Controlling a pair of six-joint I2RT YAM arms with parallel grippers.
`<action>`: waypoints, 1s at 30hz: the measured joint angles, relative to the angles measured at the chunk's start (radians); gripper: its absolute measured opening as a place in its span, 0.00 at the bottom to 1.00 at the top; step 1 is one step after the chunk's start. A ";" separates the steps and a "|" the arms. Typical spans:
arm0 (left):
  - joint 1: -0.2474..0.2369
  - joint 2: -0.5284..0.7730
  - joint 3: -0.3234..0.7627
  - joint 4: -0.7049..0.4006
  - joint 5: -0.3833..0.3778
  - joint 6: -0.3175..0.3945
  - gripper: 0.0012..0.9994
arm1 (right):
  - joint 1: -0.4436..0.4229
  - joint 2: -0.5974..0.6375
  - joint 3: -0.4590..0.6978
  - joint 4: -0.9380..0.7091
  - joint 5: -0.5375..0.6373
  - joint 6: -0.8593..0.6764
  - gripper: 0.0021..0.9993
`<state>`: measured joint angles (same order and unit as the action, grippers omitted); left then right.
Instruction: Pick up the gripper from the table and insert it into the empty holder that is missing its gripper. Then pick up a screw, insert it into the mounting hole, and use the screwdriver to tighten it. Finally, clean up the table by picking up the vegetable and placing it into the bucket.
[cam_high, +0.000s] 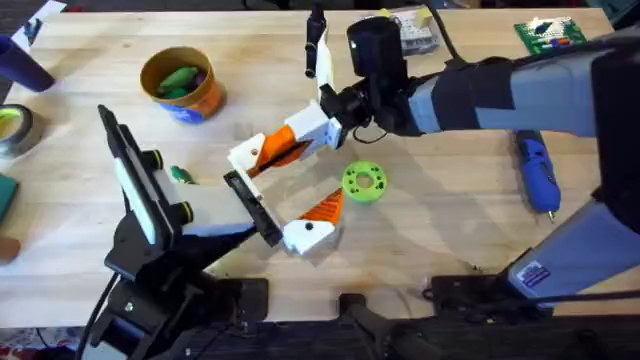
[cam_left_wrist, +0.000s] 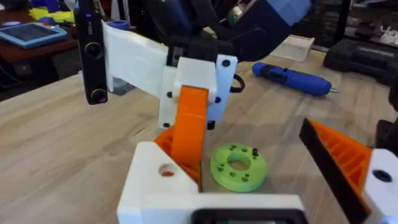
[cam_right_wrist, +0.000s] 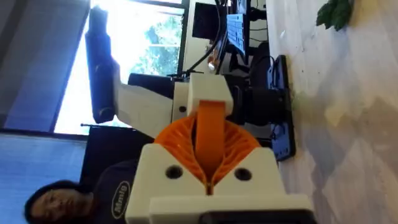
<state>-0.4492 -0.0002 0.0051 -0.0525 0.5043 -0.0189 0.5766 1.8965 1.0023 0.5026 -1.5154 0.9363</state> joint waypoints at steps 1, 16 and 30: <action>0.000 0.000 0.000 0.000 0.000 0.000 0.99 | 0.000 0.000 0.001 0.000 0.000 0.000 0.01; 0.000 0.000 0.000 0.002 -0.011 0.013 0.99 | 0.007 0.004 0.001 0.062 -0.001 0.005 0.20; -0.011 0.000 0.000 0.000 0.040 0.010 0.99 | 0.019 0.004 0.002 0.073 0.000 0.004 0.52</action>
<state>-0.4604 -0.0002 0.0055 -0.0522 0.5441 -0.0093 0.5953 1.9006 1.0046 0.5761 -1.5158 0.9406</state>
